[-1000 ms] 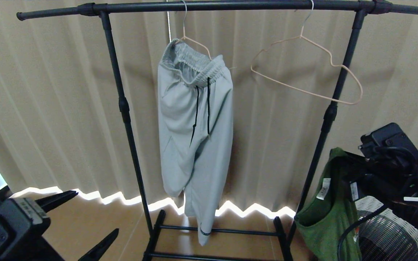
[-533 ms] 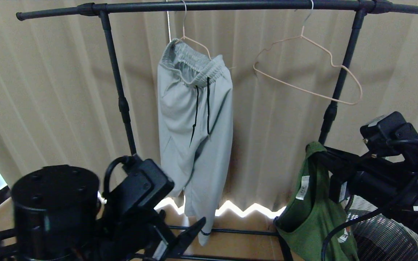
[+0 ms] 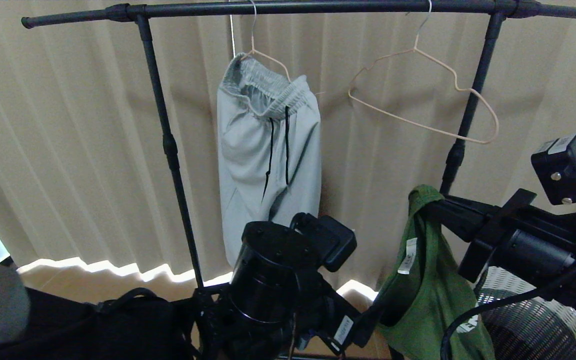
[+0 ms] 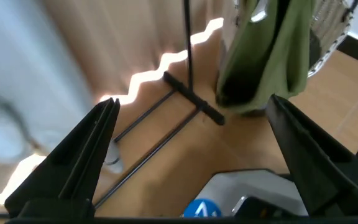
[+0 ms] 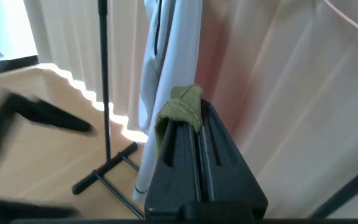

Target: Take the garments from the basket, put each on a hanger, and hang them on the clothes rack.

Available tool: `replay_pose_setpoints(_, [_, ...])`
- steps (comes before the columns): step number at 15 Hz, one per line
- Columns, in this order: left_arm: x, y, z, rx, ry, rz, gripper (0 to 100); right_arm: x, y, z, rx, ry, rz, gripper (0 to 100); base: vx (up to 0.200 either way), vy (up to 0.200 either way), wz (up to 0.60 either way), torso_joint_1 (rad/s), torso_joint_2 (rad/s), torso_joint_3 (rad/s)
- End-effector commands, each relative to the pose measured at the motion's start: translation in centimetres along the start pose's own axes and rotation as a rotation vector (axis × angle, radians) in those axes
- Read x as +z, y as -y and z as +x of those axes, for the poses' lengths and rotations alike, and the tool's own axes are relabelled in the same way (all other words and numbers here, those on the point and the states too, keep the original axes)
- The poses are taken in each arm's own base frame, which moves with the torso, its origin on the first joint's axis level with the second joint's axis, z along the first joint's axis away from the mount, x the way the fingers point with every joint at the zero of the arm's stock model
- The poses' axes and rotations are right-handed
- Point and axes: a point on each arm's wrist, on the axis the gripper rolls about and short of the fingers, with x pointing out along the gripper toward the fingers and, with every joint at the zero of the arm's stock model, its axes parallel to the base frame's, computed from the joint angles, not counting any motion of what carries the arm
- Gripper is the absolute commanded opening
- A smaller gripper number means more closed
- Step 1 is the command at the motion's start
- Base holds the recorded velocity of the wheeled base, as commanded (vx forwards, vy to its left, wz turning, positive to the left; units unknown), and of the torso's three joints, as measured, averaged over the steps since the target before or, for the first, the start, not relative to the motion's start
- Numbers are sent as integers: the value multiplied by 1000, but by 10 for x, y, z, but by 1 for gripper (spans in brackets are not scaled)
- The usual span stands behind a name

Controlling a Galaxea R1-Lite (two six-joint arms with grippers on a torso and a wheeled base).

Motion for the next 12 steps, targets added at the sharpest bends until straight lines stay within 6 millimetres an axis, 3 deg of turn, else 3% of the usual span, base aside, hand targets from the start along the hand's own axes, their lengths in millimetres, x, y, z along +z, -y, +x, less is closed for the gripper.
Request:
replay_pose_setpoints(1, [-13, 6, 27, -5, -21, 3, 100, 4, -1, -3, 7, 20, 0, 0, 0, 0, 0, 0, 0, 0])
replay_pose_setpoints(7, [-18, -4, 50, 31, -20, -14, 100, 16, -10, -17, 59, 77, 51, 0, 0, 0, 0, 0, 0, 0])
replay_pose_setpoints(12, [-25, -4, 51, 31, -45, -11, 100, 18, -10, -19, 60, 90, 52, 0, 0, 0, 0, 0, 0, 0])
